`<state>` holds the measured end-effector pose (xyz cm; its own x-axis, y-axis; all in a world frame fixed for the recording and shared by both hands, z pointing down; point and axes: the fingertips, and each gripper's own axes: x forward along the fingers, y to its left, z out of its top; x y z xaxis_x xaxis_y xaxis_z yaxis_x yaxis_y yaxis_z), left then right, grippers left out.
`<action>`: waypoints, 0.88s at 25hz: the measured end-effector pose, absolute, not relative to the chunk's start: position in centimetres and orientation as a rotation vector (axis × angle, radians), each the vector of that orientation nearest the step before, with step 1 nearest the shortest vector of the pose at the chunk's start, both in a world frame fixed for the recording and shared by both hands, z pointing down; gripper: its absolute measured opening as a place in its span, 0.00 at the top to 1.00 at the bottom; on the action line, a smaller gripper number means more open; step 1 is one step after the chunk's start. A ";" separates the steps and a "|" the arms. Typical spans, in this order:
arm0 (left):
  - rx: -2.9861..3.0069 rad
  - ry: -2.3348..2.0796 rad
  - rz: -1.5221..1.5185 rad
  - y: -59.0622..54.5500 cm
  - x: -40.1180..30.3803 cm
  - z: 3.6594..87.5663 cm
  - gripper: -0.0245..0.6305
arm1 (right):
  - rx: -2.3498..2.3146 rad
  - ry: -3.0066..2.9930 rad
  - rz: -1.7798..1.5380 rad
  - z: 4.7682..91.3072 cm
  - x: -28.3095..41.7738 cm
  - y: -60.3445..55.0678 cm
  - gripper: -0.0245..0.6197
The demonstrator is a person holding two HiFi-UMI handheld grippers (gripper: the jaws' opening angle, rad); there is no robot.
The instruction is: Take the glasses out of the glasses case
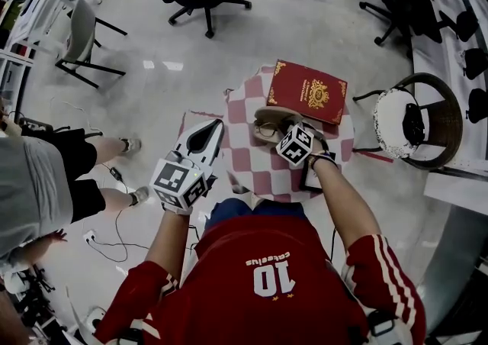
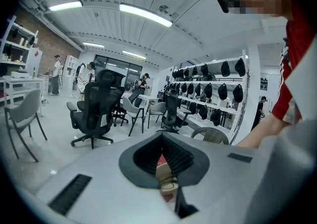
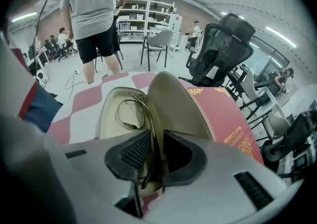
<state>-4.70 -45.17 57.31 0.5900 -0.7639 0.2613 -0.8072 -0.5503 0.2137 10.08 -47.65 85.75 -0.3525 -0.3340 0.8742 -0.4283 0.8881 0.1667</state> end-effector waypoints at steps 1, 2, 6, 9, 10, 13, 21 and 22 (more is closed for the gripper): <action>2.507 -1.282 0.199 -45.1 -4.7 57.4 0.95 | 0.550 -1.965 0.109 85.9 10.1 -47.6 0.83; 2.503 -1.284 0.198 -45.1 -4.8 57.4 0.95 | 0.545 -1.963 0.108 86.1 10.2 -47.5 0.86; 2.499 -1.295 0.194 -45.1 -5.0 57.3 0.95 | 0.518 -1.960 0.089 86.2 10.1 -47.2 0.90; 2.494 -1.296 0.196 -45.1 -5.1 57.0 0.95 | 0.511 -1.970 0.083 85.8 9.9 -47.2 0.91; 2.492 -1.295 0.197 -45.0 -5.0 56.9 0.95 | 0.512 -1.974 0.083 85.6 9.9 -47.2 0.91; 2.503 -1.295 0.197 -45.0 -5.1 56.5 0.95 | 0.516 -1.984 0.075 85.1 9.8 -47.3 0.91; 2.513 -1.301 0.189 -44.2 -5.5 55.2 0.95 | 0.527 -1.994 0.029 83.1 9.9 -47.1 0.92; 2.519 -1.304 0.187 -44.1 -5.7 55.0 0.95 | 0.529 -1.994 0.023 82.8 9.9 -47.0 0.92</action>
